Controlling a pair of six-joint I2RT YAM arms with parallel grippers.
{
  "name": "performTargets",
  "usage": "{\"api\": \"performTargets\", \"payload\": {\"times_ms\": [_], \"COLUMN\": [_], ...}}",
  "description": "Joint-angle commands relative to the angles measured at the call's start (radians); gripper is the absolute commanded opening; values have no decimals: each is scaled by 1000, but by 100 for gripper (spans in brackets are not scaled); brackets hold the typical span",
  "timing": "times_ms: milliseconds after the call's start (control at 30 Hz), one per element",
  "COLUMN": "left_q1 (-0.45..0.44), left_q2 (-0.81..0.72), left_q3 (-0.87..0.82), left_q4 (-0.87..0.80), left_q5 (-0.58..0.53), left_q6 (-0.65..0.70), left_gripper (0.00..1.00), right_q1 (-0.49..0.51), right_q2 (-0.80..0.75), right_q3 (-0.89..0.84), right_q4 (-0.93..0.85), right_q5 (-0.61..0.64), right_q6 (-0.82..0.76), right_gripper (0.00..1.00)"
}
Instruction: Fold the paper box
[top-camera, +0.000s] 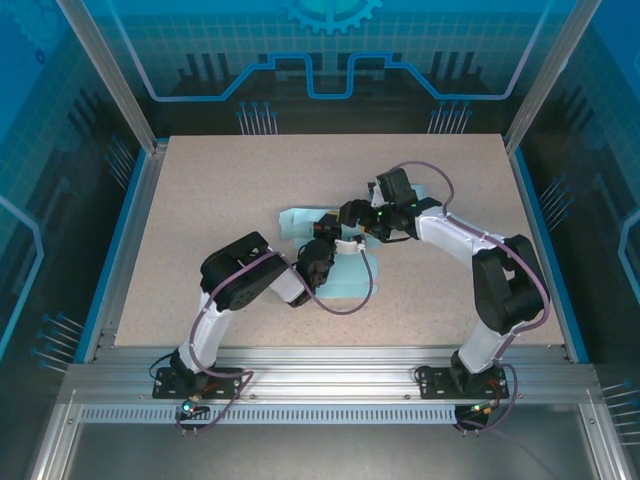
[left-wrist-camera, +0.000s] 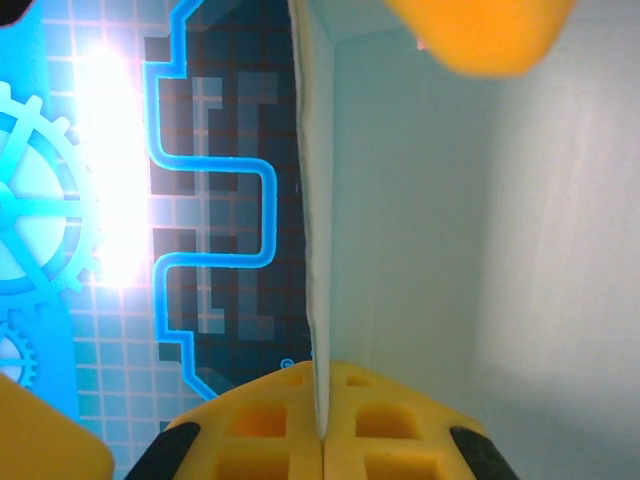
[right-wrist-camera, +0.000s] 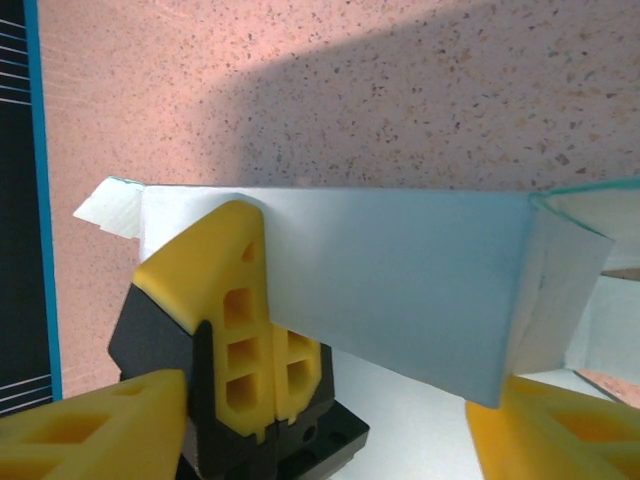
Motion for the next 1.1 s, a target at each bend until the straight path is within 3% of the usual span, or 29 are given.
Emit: {"api": "performTargets", "payload": {"times_ms": [0, 233, 533, 633, 800, 1067], "left_q1": [-26, -28, -27, -28, -27, -27], "left_q2": [36, 39, 50, 50, 58, 66], "left_q3": [-19, -5, -3, -2, 0, 5], "left_q4": [-3, -26, -20, -18, -16, -1], "left_q5": [73, 78, 64, 61, 53, 54], "left_q6": [13, 10, 30, 35, 38, 55], "left_gripper": [0, 0, 0, 0, 0, 0], "right_q1": [-7, -36, -58, -66, -66, -65], "right_q2": [-11, -106, -367, -430, -478, -398], "right_q3": [-21, -56, -183, -258, -391, -481], "right_q4": [92, -17, -197, -215, -180, -3], "right_q5": [-4, 76, 211, 223, 235, 234], "right_q6": [-31, -70, -107, -77, -16, 55], "right_gripper": [71, 75, 75, 70, 47, 47]}}
